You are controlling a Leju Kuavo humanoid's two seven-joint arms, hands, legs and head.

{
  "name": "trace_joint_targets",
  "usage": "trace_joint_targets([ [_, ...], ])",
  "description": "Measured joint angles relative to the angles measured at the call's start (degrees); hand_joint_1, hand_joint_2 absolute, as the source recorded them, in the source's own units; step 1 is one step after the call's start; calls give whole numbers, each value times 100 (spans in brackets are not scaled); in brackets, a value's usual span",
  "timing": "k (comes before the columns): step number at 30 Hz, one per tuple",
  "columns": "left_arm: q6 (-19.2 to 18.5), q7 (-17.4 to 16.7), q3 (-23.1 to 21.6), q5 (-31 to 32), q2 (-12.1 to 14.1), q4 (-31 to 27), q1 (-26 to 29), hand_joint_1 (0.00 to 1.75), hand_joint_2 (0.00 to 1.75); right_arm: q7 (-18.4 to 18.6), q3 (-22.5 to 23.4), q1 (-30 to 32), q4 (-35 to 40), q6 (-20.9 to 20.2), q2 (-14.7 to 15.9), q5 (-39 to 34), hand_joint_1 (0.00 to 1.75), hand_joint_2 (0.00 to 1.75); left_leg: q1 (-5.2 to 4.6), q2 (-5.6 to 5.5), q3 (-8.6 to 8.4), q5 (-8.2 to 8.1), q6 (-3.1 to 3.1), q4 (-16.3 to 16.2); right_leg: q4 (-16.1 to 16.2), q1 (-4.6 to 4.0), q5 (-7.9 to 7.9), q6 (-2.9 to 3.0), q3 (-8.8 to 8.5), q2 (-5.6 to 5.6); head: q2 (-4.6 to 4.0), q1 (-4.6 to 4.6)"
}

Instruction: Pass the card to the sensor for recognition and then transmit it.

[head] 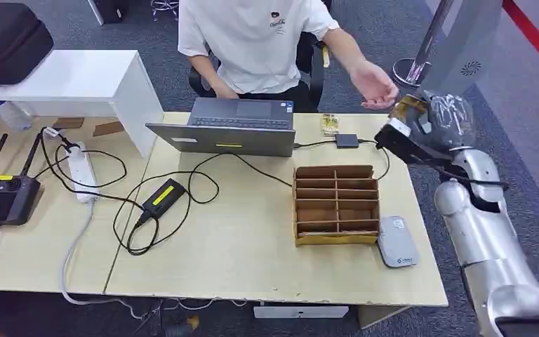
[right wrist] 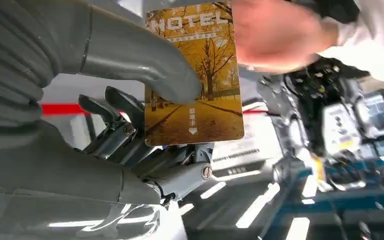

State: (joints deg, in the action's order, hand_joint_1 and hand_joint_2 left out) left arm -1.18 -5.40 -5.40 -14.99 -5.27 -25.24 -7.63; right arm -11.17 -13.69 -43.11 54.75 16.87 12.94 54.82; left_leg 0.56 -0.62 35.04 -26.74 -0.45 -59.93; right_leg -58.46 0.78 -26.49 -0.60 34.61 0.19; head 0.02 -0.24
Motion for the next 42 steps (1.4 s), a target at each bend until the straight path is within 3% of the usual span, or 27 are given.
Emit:
trace_joint_targets([
  [8, 26, -173, -68, 79, -98, 92, -136, 0, 175, 624, -943, -1142, -633, -63, -725, 443, 175, 175, 1, -14, 13, 6, -2, -1, 2, 0, 1, 1, 4, -14, 0, 2],
  [13, 74, -192, -116, 87, -142, 120, -174, 0, 175, 723, -1262, -1425, -1007, -35, -1075, 572, 175, 175, 5, -46, 24, 17, 14, -3, 11, 3, 2, 0, 1, -51, 0, 2],
  [14, 81, -194, -120, 90, -157, 120, -175, 0, 175, 723, -1311, -1445, -1058, -26, -1116, 581, 0, 175, 5, -53, 27, 17, 15, -3, 14, 4, 3, -1, -2, -59, 0, 2],
  [20, 28, -192, -122, 24, -197, 120, -179, 0, 175, 664, -1473, -1452, -1274, 101, -1256, 596, 0, 175, 5, -67, 45, 21, 22, -8, 33, 6, 14, -18, -2, -69, 0, 2],
  [31, 85, -145, -157, -2, -184, 131, -182, 0, 175, 437, -1584, -1243, -1338, 303, -1232, 414, 0, 175, 5, -65, 49, 21, 23, -13, 46, 7, 23, -30, 0, -66, 0, 2],
  [36, 85, -101, -166, -59, -164, 133, -174, 0, 175, 260, -1584, -1006, -990, 352, -1115, 149, 0, 175, 5, -60, 50, 20, 23, -13, 46, 6, 23, -30, 4, -60, 0, 2],
  [42, 90, 0, -188, -166, -129, 133, -143, 0, 175, 150, -1573, -474, 75, 194, -734, -320, 0, 175, 5, -51, 54, 19, 24, -13, 47, 0, 23, -30, 8, -51, 0, 2],
])
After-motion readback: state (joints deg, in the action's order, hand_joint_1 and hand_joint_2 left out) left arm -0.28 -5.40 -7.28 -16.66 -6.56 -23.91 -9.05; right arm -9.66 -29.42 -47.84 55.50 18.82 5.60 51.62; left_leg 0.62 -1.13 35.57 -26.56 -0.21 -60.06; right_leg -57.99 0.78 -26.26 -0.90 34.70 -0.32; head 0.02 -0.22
